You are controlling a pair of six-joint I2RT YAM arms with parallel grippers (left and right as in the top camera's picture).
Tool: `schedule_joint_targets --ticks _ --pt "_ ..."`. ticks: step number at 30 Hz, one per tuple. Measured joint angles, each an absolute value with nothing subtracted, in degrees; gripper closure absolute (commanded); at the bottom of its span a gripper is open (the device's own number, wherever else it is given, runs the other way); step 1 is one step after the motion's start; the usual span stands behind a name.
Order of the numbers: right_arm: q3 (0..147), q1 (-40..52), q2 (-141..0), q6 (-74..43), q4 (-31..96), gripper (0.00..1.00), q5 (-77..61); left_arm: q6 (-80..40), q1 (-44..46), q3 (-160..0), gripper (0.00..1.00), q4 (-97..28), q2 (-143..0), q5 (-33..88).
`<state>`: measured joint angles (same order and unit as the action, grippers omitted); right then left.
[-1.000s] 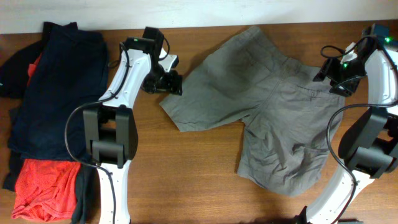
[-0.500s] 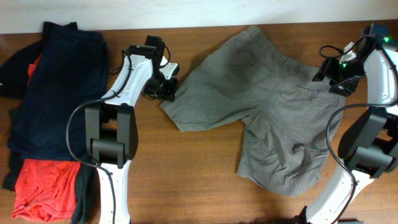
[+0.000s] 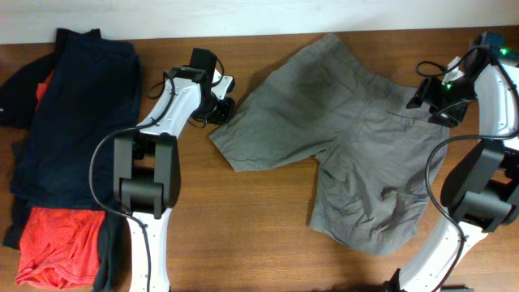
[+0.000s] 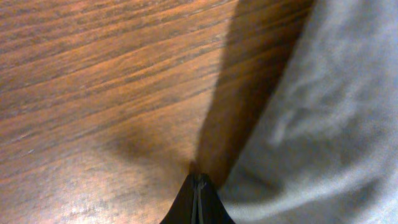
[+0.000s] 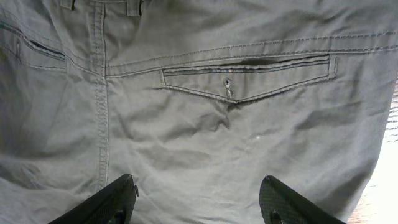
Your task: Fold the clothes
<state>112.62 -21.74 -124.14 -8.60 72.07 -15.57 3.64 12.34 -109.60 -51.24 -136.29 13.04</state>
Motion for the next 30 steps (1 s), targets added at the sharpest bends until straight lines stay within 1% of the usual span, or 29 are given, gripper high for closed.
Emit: schedule_joint_targets --ticks 6,8,10,13,15,16,18,25,30 --pt "112.62 -21.74 -124.14 -8.47 72.34 0.32 -15.57 3.44 12.32 -110.1 1.0 -50.92 -136.86 13.04" --pt "112.62 -21.74 -124.14 -8.38 72.64 0.32 -15.57 3.44 12.32 -110.5 0.98 -51.2 -137.08 13.06" --pt "112.62 -21.74 -124.14 -8.32 72.84 0.32 -15.57 3.42 12.12 -111.66 0.87 -53.3 -137.51 13.85" --pt "112.62 -21.74 -124.14 -8.34 72.88 0.32 -15.57 3.77 11.53 -113.86 0.62 -58.13 -138.61 18.28" --pt "112.62 -21.74 -124.14 -8.36 72.88 0.32 -15.57 4.86 11.0 -114.93 0.53 -60.71 -139.13 21.47" --pt "112.62 -21.74 -124.14 -8.32 72.9 0.32 -15.57 5.67 10.63 -115.42 0.5 -61.93 -139.33 23.29" --pt "112.62 -21.74 -124.14 -8.19 72.95 0.32 -15.57 7.4 9.74 -116.16 0.47 -63.77 -139.76 26.09" --pt "112.62 -21.47 -124.14 -7.09 73.14 0.32 -15.57 12.23 5.41 -116.99 0.47 -67.44 -140.38 35.22" --pt "112.62 -20.58 -124.14 -6.96 73.03 0.32 -15.57 17.45 2.46 -117.23 0.43 -71.46 -140.38 42.87"
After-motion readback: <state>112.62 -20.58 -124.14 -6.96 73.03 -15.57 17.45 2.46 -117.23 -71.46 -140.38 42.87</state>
